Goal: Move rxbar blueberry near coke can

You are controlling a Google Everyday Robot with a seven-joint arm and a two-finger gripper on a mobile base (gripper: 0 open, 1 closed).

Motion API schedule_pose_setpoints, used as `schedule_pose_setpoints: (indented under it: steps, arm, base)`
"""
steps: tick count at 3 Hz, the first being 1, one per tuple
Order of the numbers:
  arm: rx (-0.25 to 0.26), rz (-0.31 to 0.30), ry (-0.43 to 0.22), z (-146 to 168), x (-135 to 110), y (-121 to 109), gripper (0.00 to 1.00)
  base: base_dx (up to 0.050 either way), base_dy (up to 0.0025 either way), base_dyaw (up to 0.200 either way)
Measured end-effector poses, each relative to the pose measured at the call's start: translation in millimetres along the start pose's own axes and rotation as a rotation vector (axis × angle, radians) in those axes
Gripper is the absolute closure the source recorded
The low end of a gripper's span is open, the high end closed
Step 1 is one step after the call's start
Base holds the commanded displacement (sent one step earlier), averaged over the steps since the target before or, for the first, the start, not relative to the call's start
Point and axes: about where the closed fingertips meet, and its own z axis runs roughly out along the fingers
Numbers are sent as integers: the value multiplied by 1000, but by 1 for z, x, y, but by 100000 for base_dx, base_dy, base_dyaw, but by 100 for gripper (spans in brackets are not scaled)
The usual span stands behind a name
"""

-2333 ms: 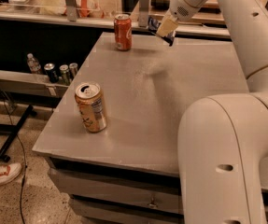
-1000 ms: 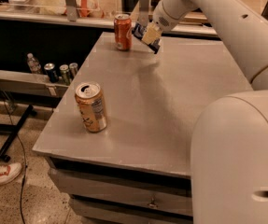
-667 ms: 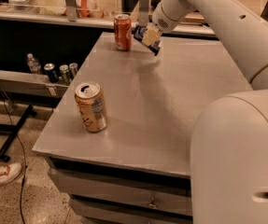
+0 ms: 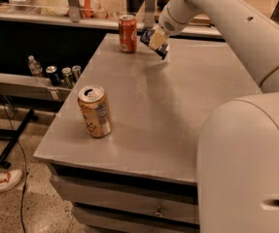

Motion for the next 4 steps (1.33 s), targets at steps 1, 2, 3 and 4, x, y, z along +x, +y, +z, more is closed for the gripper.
schedule_pose_setpoints:
  steps: [1,2,3,4]
  arm:
    - [0,5,2,3,1,-1,38]
    - [-2,8,3,4,2,-1,15]
    - [-7,8,2,5,3,-1,0]
    - [-14,8,-5,6,3,0,0]
  base:
    - [0,0,0]
    - [0,0,0]
    - [0,0,0]
    - [0,0,0]
